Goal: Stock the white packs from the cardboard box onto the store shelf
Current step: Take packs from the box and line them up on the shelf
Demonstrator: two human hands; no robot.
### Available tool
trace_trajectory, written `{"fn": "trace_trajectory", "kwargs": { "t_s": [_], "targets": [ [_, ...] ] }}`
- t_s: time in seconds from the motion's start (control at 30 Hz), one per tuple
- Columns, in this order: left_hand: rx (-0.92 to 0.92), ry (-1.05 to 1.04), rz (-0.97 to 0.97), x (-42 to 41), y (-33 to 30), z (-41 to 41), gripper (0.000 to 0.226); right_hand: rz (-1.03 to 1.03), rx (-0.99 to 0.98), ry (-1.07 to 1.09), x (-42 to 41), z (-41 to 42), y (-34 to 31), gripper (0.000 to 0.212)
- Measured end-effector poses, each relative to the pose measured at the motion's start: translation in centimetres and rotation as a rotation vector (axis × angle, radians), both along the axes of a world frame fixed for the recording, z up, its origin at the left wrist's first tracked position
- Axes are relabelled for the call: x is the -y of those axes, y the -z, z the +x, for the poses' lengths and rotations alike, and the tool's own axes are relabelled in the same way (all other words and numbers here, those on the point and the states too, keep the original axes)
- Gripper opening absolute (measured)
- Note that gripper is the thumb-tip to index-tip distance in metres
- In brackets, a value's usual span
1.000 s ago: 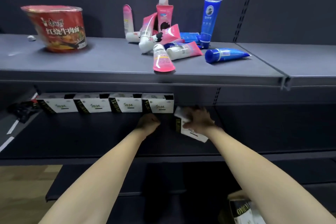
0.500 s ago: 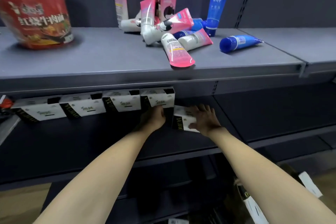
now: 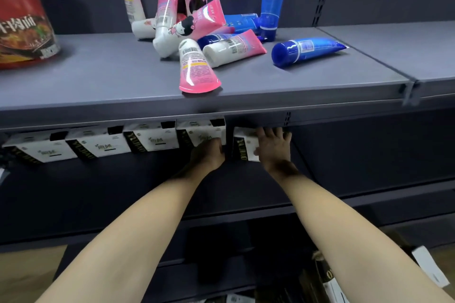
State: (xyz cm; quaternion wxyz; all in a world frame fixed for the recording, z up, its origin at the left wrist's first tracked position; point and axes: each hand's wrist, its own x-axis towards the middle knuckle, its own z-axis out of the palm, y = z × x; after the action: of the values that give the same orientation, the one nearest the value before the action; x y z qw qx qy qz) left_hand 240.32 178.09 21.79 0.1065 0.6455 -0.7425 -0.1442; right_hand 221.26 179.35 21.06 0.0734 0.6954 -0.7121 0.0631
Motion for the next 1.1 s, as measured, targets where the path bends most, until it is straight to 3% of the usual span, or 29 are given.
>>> {"fn": "trace_trajectory", "kwargs": {
  "t_s": [0.13,0.27,0.57,0.67,0.77,0.97,1.1],
  "targets": [
    [0.051,-0.052,-0.015,0.2,0.1,-1.1,0.015,-0.003,0.019,-0.053,2.5,-0.3,0.3,0.056],
    [0.069,-0.108,-0.022,0.2,0.3,-1.8,0.004,-0.024,-0.010,-0.140,4.3,-0.9,1.2,0.059],
    [0.033,-0.196,-0.075,0.2,0.7,-3.1,0.011,-0.037,0.039,-0.278,7.4,-0.7,0.8,0.061],
    [0.026,-0.195,-0.072,0.1,1.0,-2.9,0.008,-0.036,0.061,-0.271,8.0,0.1,0.6,0.072],
    [0.035,-0.179,-0.065,0.2,0.7,-2.6,0.006,-0.089,0.080,-0.242,8.3,0.3,1.1,0.062],
    [0.054,-0.121,-0.060,0.3,0.6,-2.0,0.005,-0.050,0.071,-0.145,6.4,0.9,1.4,0.064],
    [0.050,-0.067,-0.062,0.1,0.4,-2.1,0.005,0.024,0.073,-0.193,6.4,-0.2,0.7,0.082]
  ]
}}
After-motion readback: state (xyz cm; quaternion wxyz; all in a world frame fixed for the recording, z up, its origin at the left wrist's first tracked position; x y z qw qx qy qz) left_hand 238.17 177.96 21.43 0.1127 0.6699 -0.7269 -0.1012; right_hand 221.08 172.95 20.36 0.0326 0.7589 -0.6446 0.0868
